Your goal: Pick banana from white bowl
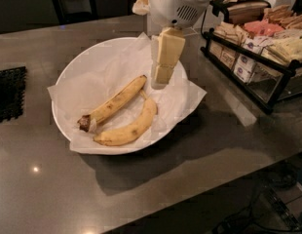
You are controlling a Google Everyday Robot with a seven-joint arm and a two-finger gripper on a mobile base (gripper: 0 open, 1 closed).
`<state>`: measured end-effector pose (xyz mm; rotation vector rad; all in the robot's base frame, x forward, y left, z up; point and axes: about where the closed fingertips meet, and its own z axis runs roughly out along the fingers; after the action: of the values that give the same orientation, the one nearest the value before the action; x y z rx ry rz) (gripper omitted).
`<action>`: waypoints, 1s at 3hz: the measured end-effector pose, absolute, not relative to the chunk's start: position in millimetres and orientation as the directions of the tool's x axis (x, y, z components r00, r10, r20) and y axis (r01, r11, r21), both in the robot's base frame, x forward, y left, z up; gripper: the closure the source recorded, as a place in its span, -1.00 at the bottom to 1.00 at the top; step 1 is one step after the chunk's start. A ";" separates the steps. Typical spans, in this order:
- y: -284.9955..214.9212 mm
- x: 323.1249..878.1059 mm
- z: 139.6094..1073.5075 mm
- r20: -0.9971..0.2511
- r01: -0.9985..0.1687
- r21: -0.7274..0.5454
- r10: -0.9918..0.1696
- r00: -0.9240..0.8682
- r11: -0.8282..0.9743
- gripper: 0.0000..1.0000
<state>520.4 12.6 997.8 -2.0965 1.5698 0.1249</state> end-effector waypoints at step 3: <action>33.4 524.5 963.1 -0.528 -0.938 -0.187 -0.775 0.348 -0.293 -1.00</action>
Offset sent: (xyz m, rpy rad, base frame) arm 0.0033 0.0148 -0.0263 0.0843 0.1527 0.1093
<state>524.5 33.4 963.1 -2.1530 1.4930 0.4682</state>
